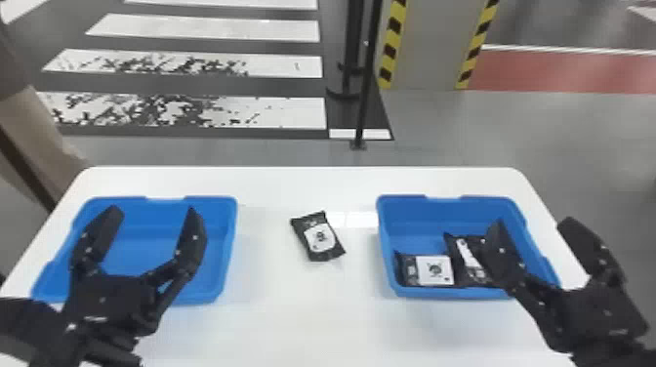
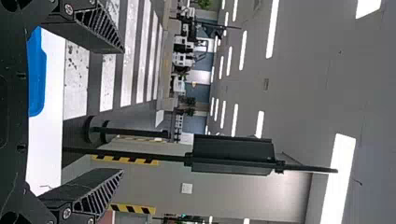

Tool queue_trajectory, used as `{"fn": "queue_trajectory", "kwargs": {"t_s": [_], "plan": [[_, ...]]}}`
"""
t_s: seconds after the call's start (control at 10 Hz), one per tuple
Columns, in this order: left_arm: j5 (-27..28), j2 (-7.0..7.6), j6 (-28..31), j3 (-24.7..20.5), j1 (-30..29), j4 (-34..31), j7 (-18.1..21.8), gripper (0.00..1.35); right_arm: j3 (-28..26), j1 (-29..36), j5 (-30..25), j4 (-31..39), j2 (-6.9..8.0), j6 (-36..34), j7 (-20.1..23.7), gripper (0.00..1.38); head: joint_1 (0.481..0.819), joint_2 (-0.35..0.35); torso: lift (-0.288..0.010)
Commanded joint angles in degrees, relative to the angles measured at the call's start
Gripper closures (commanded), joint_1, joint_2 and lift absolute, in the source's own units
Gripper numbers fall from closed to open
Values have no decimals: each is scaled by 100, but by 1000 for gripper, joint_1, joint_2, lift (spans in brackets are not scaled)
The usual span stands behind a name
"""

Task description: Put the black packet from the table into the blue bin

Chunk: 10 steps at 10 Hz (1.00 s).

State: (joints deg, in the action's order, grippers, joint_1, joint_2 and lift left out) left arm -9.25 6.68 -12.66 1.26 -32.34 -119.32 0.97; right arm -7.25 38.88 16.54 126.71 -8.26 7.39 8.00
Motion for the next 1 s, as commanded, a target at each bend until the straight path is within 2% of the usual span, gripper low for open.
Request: {"fn": "queue_trajectory", "kwargs": {"t_s": [0.0,0.2,0.4,0.5,0.8,0.9], "plan": [[0,0,14,0,0,0,0,121,28,-63,-43,-22,-9,-120,9,111,695,-57,-110],[0,9,28,0,0,0,0,121,314,-401,-192,-149,-141,-570,114,111,695,-47,-110],[0,18,28,12,0,0,0,121,691,-879,-192,-528,-264,-921,272,110,695,-5,-110],[0,18,42,12,0,0,0,121,931,-1174,-237,-669,-343,-1343,334,111,695,18,-110],[0,27,70,23,14,0,0,121,1502,-2383,-352,-1724,-431,-2145,773,110,695,89,-110],[0,27,70,23,0,0,0,122,1673,-2665,-352,-1836,-440,-2426,826,110,695,108,-110]]}}
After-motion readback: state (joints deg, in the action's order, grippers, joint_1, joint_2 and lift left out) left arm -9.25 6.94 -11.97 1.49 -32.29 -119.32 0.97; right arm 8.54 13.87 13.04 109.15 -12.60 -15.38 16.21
